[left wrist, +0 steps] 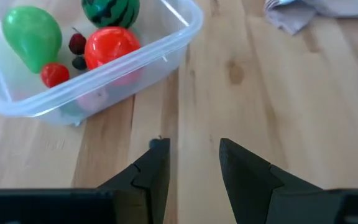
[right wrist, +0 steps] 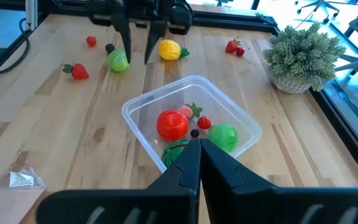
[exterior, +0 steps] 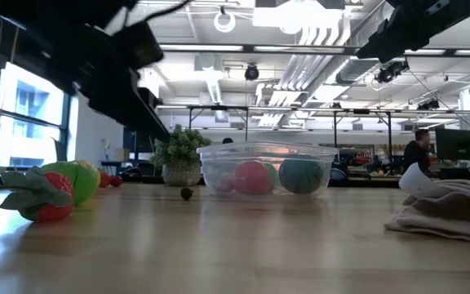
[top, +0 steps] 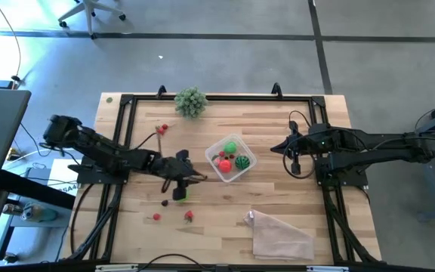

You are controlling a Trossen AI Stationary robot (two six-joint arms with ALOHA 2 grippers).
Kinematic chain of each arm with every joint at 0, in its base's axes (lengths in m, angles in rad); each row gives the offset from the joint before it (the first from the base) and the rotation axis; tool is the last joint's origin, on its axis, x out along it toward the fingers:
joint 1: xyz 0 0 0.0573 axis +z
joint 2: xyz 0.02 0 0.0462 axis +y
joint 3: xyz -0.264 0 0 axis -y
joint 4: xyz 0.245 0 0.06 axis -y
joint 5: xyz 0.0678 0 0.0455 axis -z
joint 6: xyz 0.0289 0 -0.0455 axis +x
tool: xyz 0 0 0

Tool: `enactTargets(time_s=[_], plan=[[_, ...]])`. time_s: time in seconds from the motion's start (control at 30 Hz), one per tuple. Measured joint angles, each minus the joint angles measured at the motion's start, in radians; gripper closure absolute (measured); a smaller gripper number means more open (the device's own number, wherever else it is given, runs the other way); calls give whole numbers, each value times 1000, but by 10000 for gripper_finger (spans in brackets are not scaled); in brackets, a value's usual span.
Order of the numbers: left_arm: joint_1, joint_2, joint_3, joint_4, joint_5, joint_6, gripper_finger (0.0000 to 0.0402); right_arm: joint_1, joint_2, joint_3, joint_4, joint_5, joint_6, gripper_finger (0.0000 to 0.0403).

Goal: Pick and placing Produce into tupperware
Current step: Put the blueberry into the transparent bin

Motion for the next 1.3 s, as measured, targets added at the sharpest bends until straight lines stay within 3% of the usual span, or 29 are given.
enactTargets(time_s=[0.47, 1.3], plan=[[77, 210, 131, -122, 60, 52, 275, 0, 0, 0, -3, 0, 0, 402], [77, 230, 131, -93, 17, 52, 272, 0, 0, 0, -3, 0, 0, 402]])
